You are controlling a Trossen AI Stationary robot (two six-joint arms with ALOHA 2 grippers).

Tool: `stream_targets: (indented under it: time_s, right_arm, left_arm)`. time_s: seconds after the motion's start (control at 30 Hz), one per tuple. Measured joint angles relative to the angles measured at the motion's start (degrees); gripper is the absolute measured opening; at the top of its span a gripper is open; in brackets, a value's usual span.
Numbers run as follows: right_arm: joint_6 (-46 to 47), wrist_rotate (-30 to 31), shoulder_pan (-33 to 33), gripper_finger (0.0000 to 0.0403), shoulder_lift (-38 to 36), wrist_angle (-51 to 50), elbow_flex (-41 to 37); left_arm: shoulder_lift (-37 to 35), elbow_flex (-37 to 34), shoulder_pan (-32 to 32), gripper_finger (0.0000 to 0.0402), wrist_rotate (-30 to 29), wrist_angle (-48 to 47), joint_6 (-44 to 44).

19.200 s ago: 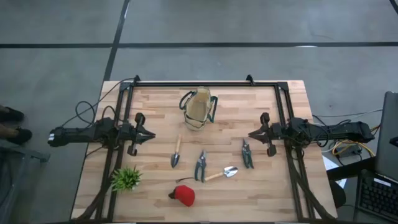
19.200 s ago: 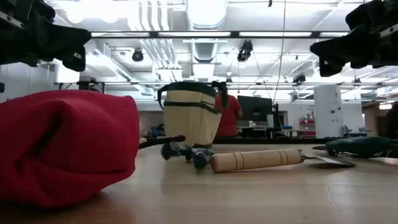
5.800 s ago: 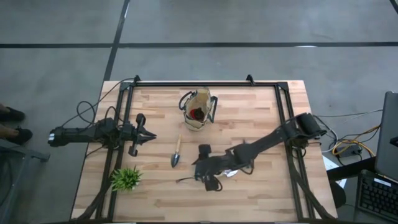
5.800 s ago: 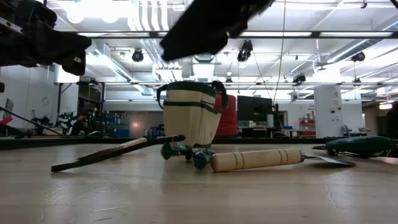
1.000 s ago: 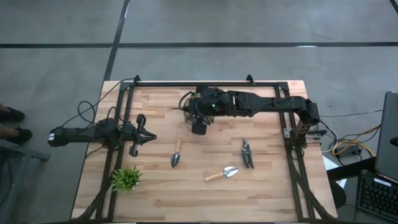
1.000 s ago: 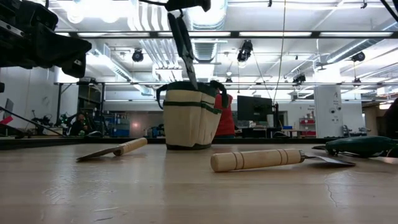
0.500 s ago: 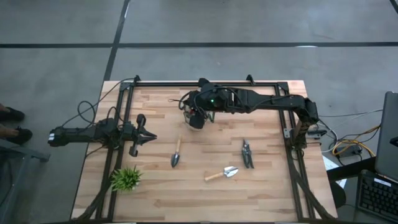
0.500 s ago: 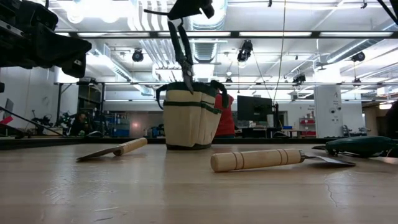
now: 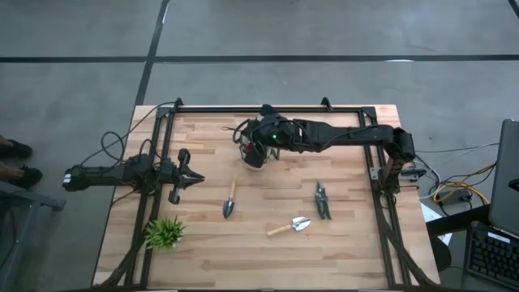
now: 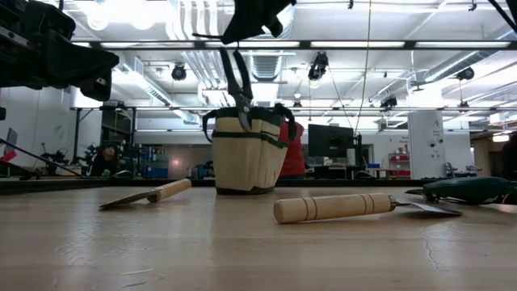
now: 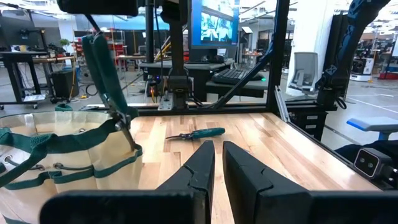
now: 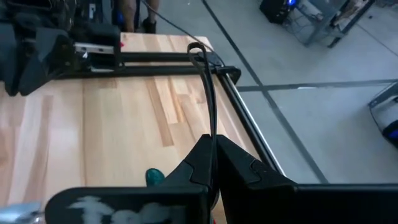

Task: Pick & Place Garden tools in Gardening bag
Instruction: Put the left shear scissors into the gardening bag

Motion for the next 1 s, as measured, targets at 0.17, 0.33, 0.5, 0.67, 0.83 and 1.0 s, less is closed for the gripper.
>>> stream_targets:
  time_s: [0.17, 0.33, 0.5, 0.67, 0.83, 1.0]
  right_arm:
    - [-0.5, 0.0, -0.1, 0.0008, 0.0, 3.1, -2.9]
    - [-0.3, 0.0, 0.5, 0.0008, -0.1, 4.5, -6.5]
    - [0.6, 0.0, 1.3, 0.0008, -0.2, 5.9, -9.9]
    - [1.1, 0.0, 2.2, 0.0008, -0.2, 7.2, -12.0]
    - [2.7, 0.0, 2.5, 0.0008, -0.2, 8.3, -14.8]
    - [5.1, 4.6, 2.5, 0.0008, -0.3, 8.3, -17.1]
  left_arm:
    - [0.0, 0.0, 0.0, 0.0037, 0.0, 0.0, 0.0]
    - [0.0, 0.0, 0.0, 0.0037, 0.0, 0.0, 0.0]
    - [0.0, 0.0, 0.0, 0.0037, 0.0, 0.0, 0.0]
    - [0.0, 0.0, 0.0, 0.0037, 0.0, 0.0, 0.0]
    - [0.0, 0.0, 0.0, 0.0037, 0.0, 0.0, 0.0]
    - [0.0, 0.0, 0.0, 0.0037, 0.0, 0.0, 0.0]
